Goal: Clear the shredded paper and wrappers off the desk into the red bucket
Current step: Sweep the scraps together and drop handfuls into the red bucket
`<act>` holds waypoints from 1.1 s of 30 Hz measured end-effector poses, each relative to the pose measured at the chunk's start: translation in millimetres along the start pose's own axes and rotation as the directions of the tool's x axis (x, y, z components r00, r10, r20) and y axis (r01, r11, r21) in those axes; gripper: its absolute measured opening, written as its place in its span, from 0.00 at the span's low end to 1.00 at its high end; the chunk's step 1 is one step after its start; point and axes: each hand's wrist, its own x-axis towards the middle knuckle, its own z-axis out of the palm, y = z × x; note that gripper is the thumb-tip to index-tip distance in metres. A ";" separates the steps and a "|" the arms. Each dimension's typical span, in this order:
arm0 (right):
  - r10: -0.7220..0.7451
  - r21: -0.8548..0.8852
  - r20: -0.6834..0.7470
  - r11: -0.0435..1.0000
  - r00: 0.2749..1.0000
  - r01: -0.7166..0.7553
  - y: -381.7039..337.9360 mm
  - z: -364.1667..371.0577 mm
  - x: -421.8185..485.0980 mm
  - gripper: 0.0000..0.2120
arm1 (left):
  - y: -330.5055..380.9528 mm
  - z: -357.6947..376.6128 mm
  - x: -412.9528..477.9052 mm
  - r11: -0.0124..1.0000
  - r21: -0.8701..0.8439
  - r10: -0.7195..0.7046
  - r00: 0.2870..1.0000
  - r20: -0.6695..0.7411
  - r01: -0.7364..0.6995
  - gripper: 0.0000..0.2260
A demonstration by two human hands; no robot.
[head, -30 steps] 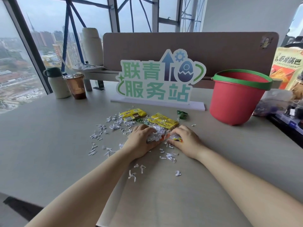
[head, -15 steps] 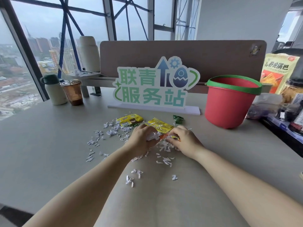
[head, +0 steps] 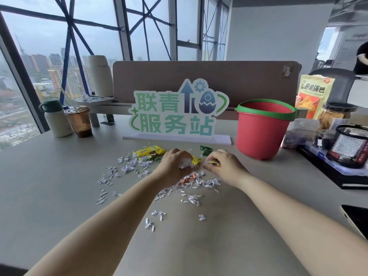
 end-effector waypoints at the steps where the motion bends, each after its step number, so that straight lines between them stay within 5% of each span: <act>1: 0.009 0.000 -0.005 1.000 1.000 -0.009 1.3 -3.8 0.2 0.10 | 3.6 -0.5 2.1 1.000 -0.001 0.007 1.000 0.003 -0.007 0.16; 22: 0.079 -0.098 -0.318 0.988 0.945 -0.116 70.6 -191.9 90.8 0.11 | 154.2 -21.0 179.9 0.962 -0.019 0.270 0.962 -0.047 -0.272 0.11; 29: 0.188 -0.110 -0.262 0.969 0.947 -0.223 128.1 -206.4 127.0 0.09 | 174.7 24.2 255.3 0.960 -0.005 0.281 0.960 0.006 -0.281 0.15; 33: 0.242 -0.122 -0.185 0.956 0.953 -0.266 142.0 -202.0 129.7 0.22 | 171.9 43.5 276.1 0.972 -0.083 0.227 0.971 0.072 -0.221 0.23</act>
